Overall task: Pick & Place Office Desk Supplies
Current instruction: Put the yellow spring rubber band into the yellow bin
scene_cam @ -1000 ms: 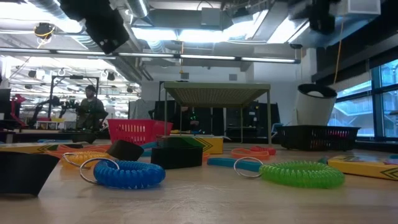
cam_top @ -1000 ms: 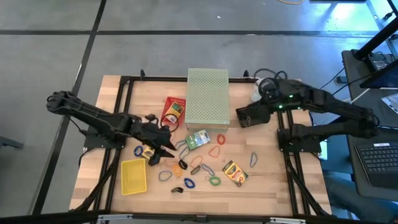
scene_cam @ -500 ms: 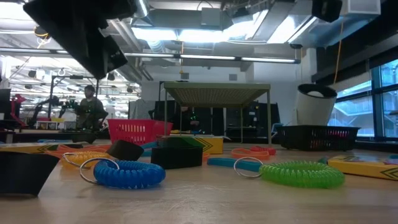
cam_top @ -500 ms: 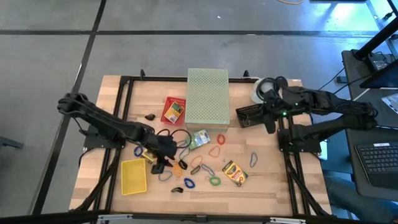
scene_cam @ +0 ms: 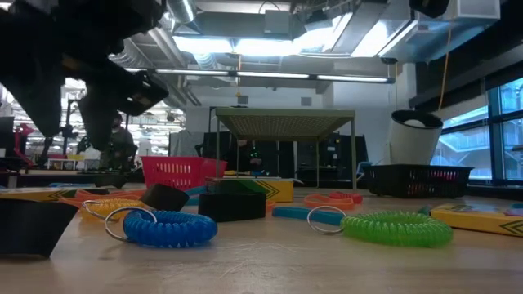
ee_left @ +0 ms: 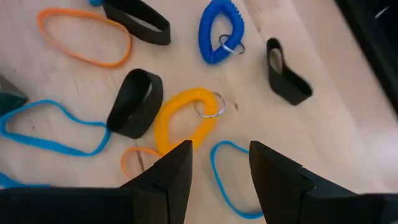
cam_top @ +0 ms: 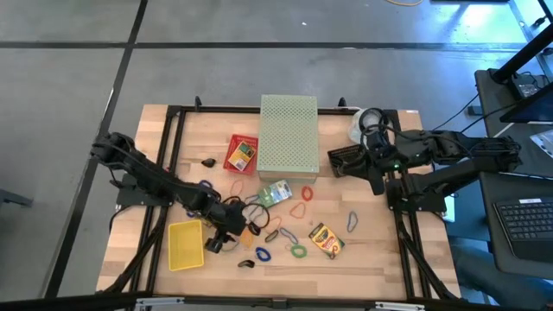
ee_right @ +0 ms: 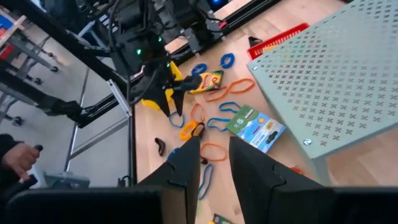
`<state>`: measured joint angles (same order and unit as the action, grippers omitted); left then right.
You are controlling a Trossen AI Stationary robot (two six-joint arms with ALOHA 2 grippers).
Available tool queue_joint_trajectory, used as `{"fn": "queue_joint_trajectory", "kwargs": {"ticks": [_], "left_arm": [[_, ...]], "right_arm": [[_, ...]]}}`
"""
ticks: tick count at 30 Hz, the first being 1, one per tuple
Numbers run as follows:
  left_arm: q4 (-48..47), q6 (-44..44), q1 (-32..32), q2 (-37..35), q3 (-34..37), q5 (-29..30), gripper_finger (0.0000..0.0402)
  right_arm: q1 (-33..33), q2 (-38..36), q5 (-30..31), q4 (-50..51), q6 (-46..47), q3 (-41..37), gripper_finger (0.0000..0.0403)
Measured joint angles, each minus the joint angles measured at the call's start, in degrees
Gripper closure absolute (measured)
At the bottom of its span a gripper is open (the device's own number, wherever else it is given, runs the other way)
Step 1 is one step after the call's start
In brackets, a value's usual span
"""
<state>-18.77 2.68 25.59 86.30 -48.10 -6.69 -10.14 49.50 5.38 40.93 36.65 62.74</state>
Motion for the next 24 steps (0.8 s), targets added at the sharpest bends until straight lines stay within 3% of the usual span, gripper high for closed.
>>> {"fn": "queue_joint_trajectory", "kwargs": {"ticks": [17,24], "left_arm": [[0.6,-6.1,0.3,13.9,-6.6,2.6,0.0244],[0.5,-6.5,0.5,16.5,-7.9,2.5,0.0257]], "right_arm": [[-2.4,0.0,2.8,0.0,3.4,0.0,0.0317],[-3.2,0.0,2.8,0.0,3.6,0.0,0.0317]]}}
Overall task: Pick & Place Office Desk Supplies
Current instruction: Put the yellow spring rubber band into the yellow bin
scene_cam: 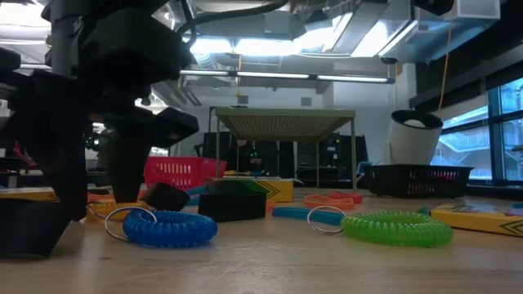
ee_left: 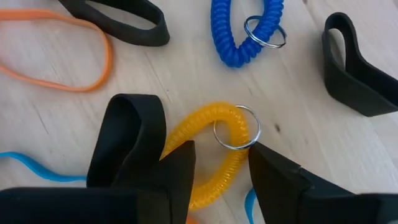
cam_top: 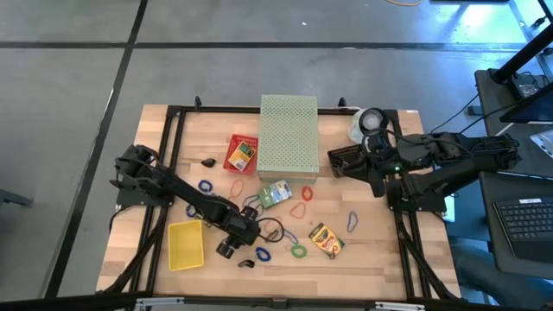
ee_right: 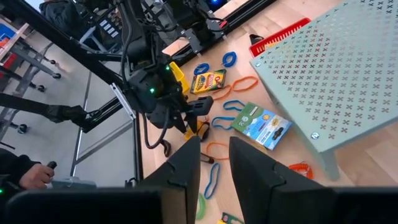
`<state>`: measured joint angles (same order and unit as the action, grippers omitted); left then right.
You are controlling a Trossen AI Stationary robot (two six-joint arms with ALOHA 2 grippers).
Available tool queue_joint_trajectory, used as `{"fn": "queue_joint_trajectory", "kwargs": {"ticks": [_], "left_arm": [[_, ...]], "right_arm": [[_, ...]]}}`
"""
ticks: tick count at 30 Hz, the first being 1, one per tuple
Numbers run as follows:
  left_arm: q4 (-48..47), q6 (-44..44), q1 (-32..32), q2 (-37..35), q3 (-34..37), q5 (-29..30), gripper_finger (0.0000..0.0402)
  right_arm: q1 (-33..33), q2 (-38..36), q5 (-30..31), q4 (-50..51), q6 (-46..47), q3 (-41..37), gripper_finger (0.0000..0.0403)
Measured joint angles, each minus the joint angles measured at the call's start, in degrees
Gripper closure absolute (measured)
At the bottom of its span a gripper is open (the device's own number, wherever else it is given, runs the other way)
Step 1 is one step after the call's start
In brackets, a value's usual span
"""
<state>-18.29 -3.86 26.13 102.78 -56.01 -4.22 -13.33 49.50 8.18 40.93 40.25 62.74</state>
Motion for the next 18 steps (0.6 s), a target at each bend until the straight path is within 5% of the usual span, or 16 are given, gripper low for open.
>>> {"fn": "queue_joint_trajectory", "kwargs": {"ticks": [11,18], "left_arm": [[-0.8,1.9,0.8,0.2,0.0,-0.5,0.0387],[-2.0,3.2,0.9,0.4,-1.0,-4.7,0.0397]], "right_arm": [[0.0,0.0,0.0,0.0,0.0,0.0,0.0317],[0.0,0.0,0.0,0.1,-0.2,0.0,0.0317]]}}
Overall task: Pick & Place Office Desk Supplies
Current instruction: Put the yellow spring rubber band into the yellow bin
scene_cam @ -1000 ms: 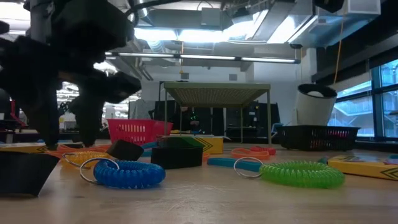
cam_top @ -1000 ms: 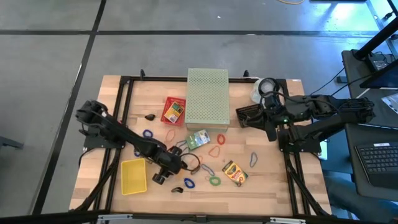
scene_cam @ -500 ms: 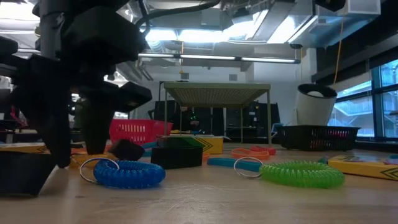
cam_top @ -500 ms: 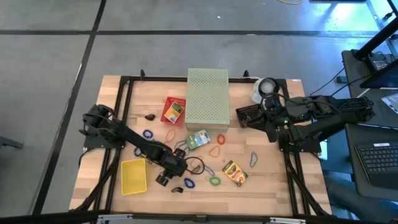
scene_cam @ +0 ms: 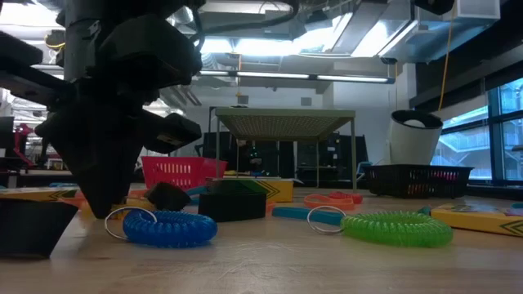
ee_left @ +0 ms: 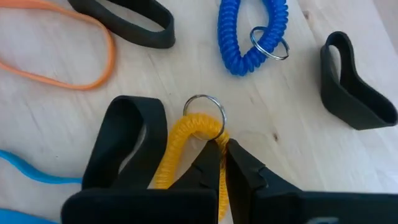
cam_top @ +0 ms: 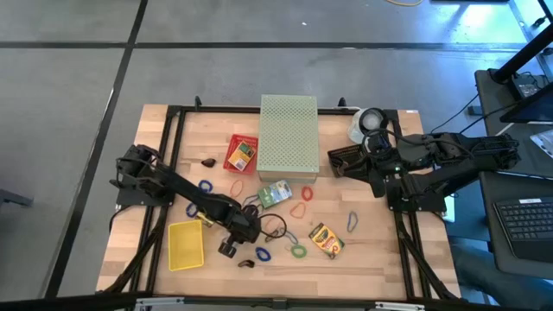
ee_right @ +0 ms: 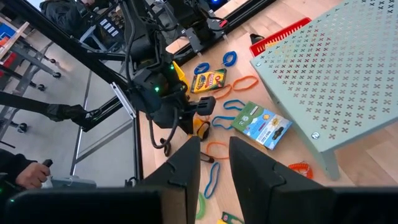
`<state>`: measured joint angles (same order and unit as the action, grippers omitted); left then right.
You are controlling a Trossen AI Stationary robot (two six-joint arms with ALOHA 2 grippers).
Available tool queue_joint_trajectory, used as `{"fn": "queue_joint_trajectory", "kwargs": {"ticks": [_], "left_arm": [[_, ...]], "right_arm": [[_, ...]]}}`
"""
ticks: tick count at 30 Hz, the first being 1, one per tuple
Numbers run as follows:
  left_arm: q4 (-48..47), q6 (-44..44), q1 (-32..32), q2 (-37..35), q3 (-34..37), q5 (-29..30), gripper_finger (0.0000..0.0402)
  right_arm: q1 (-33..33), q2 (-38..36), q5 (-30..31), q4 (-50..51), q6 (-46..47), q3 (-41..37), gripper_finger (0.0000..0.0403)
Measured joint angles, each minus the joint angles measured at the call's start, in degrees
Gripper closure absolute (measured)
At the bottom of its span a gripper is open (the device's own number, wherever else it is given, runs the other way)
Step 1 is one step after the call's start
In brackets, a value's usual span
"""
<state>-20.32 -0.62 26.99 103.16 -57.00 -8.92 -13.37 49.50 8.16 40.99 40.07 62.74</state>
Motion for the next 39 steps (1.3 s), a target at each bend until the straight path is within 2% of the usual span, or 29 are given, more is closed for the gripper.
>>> {"fn": "queue_joint_trajectory", "kwargs": {"ticks": [4,11,17,22,27,33,39], "left_arm": [[-3.9,-0.5,0.3,0.2,-2.9,-2.3,0.0398],[-13.0,-0.8,0.4,0.1,-8.2,-2.6,0.0399],[-13.3,-0.1,0.4,-0.1,-11.8,-2.6,0.0399],[-12.9,3.1,0.3,-1.7,-13.4,-0.2,0.0399],[-12.5,11.2,-0.4,-7.4,-13.4,4.8,0.04],[-10.1,22.6,0.0,-19.3,-9.4,17.6,0.04],[-12.9,44.3,2.9,-31.1,-2.9,26.7,0.04]], "right_arm": [[0.0,0.0,0.0,0.2,0.0,0.0,0.0317],[0.0,0.0,0.0,0.2,0.0,0.0,0.0317],[0.0,0.0,0.0,0.2,-0.1,0.0,0.0317],[0.0,0.0,-0.3,0.2,-1.1,0.0,0.0317],[-0.3,0.0,-1.0,0.2,-2.1,0.0,0.0317],[-1.5,0.0,-1.1,0.2,-4.1,0.0,0.0317],[-2.0,0.0,-1.1,0.2,-3.6,0.0,0.0317]]}}
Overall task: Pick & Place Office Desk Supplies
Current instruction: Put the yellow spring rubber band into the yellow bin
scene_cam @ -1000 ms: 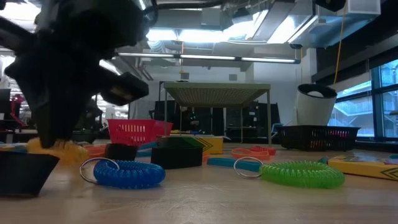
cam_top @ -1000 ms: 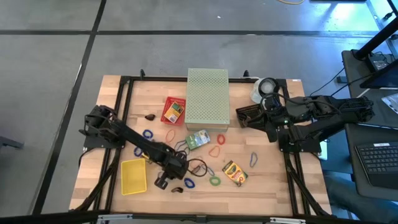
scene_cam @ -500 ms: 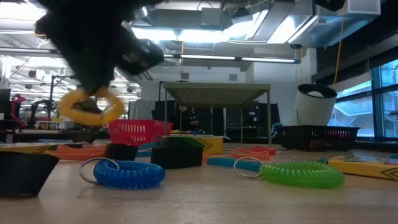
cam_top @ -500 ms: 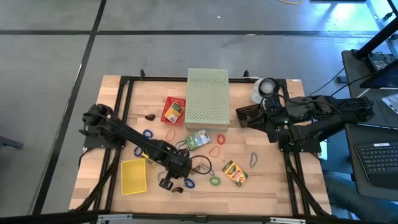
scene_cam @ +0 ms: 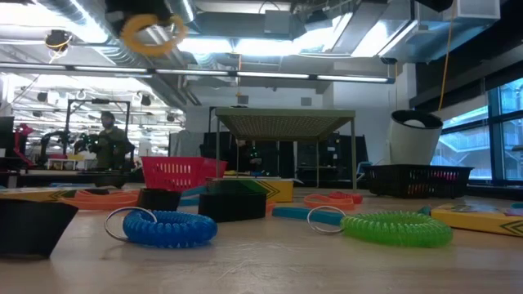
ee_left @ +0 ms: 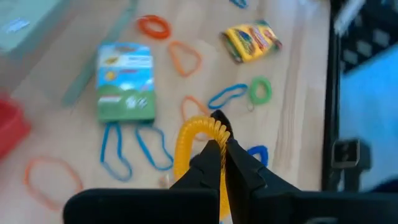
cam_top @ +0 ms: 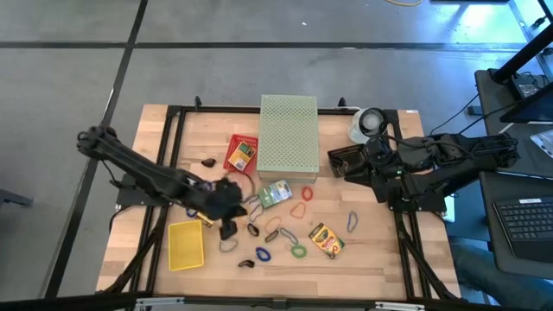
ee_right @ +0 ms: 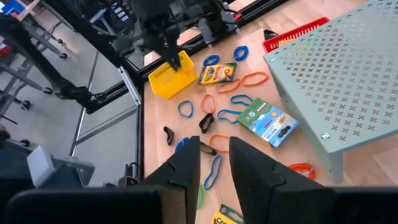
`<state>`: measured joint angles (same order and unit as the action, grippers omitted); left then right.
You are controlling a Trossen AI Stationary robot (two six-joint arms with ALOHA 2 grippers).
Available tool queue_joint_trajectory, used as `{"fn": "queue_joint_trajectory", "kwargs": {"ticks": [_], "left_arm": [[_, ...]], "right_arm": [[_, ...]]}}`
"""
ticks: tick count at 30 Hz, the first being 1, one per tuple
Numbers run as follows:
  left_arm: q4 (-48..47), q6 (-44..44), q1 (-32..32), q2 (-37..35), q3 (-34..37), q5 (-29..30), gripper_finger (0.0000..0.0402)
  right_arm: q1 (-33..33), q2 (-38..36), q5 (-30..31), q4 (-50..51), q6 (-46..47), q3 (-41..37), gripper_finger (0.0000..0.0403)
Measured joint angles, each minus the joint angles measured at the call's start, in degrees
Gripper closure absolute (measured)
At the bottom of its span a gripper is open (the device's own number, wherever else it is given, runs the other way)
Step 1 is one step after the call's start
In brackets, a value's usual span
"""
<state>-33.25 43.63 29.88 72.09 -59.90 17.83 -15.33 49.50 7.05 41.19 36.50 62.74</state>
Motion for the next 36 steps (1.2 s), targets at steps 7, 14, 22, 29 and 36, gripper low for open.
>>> {"fn": "queue_joint_trajectory", "kwargs": {"ticks": [7,14,22,29,36], "left_arm": [[-2.6,11.2,11.5,-8.5,4.4,6.3,0.04],[-13.7,23.7,23.0,-9.5,4.6,-3.1,0.04],[-21.9,28.6,28.1,-5.9,4.6,-5.8,0.04],[-24.0,27.2,28.2,0.9,4.6,-7.1,0.04],[-23.6,27.3,28.2,6.6,4.6,-7.4,0.04]], "right_arm": [[0.0,0.0,1.4,0.0,1.1,0.0,0.0317],[0.0,0.0,2.4,0.0,4.2,0.0,0.0317],[0.0,0.0,8.3,-1.3,6.8,0.0,0.0317],[0.0,0.4,11.2,-4.5,7.1,0.0,0.0317],[0.0,1.9,11.6,-4.8,7.9,0.0,0.0317]]}}
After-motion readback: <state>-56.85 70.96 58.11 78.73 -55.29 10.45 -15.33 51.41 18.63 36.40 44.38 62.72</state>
